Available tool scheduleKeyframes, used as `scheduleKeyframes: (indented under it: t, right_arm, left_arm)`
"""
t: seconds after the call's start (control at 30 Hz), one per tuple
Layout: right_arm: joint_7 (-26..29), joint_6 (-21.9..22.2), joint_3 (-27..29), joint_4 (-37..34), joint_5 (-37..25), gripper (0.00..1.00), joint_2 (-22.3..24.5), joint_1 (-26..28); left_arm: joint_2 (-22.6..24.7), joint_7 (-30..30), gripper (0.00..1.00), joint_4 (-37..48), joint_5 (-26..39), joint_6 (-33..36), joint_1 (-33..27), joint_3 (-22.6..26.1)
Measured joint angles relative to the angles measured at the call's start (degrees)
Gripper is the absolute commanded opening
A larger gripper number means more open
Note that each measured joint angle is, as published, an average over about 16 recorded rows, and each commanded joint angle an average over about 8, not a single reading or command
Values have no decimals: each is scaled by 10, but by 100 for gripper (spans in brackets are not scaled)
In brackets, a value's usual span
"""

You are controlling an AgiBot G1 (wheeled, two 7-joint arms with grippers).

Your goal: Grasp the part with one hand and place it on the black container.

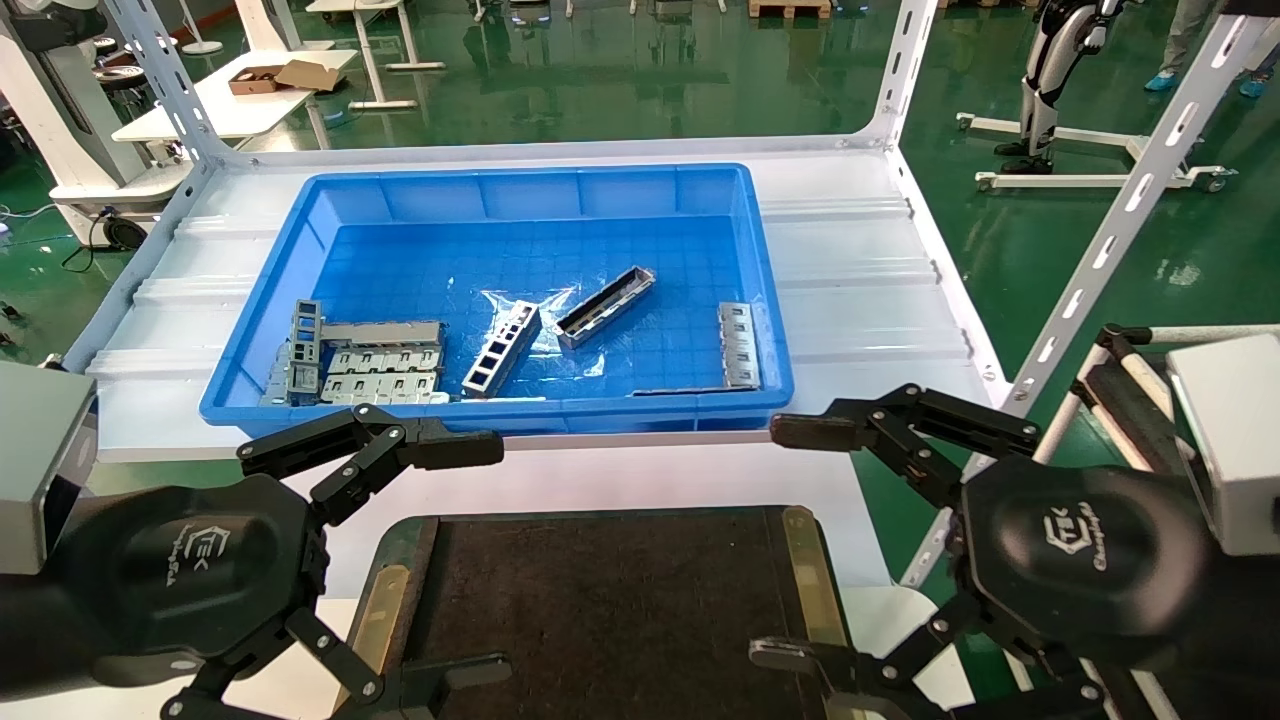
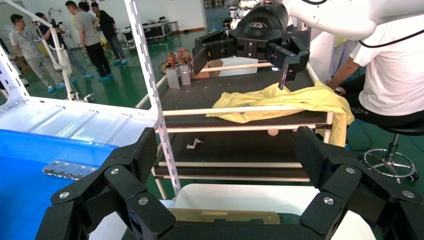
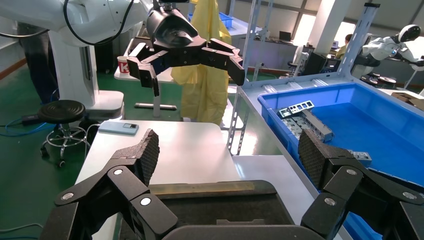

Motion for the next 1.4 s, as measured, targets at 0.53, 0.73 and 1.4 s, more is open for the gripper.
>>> scheduleKeyframes:
  t: [0.53,0.73,1.4]
  right_arm:
    - [0,0,0,0,0,100,0,0]
    - [0,0,0,0,0,100,0,0]
    - [0,0,0,0,0,100,0,0]
  left_arm:
    - [0,0,100,0,0,0,0,0]
    - [0,0,100,0,0,0,0,0]
    - [3,-4,100,-6,19,-28,-7,1]
